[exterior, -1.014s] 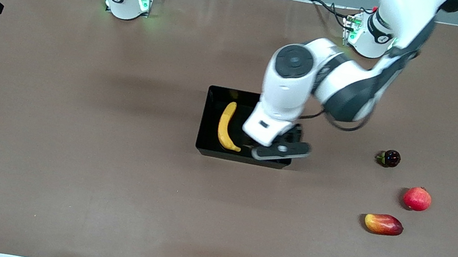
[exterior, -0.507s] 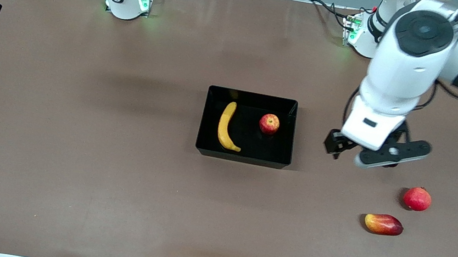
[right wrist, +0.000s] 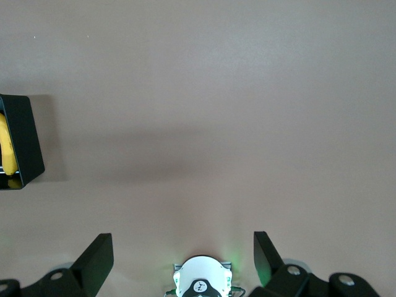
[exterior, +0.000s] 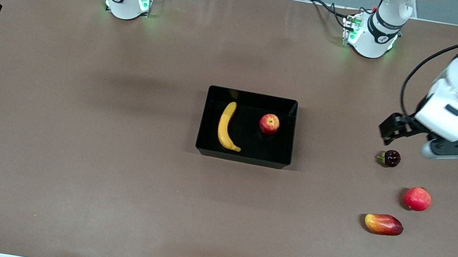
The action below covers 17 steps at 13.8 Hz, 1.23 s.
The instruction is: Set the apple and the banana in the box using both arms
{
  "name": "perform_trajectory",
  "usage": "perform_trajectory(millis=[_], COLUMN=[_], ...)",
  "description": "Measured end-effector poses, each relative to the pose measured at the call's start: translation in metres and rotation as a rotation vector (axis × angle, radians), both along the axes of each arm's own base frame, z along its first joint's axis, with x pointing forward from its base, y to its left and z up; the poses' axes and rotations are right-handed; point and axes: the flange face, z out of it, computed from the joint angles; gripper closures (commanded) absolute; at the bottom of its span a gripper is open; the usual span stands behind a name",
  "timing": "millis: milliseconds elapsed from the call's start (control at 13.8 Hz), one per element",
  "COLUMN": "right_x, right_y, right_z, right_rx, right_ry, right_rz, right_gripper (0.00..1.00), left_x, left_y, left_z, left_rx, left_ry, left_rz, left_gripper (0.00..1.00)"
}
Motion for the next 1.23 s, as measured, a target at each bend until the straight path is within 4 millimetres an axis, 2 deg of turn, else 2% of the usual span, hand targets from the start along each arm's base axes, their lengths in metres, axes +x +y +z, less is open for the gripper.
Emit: perform_trajectory(millis=[290, 435, 725, 942, 1232], right_x=[0.0, 0.0, 0.0, 0.0, 0.0], right_y=[0.0, 0.0, 0.0, 0.0, 0.0], right_z=[0.0, 0.0, 0.0, 0.0, 0.0], right_rx=[0.0, 0.0, 0.001, 0.002, 0.002], right_ry=[0.0, -0.001, -0.001, -0.001, -0.001], right_rz=[0.0, 0.0, 0.0, 0.0, 0.0], right_gripper=[0.0, 0.0, 0.0, 0.0, 0.0], left_x=[-0.019, -0.028, -0.055, -0.074, -0.081], left_y=[0.065, 0.082, 0.104, 0.11, 0.107], left_z=[0.013, 0.015, 0.018, 0.029, 0.035], left_rx=[-0.006, -0.004, -0.045, -0.05, -0.056], left_ry=[0.067, 0.084, 0.104, 0.091, 0.087], left_rz=[-0.05, -0.065, -0.076, -0.105, -0.113], left_gripper=[0.0, 0.0, 0.0, 0.0, 0.0])
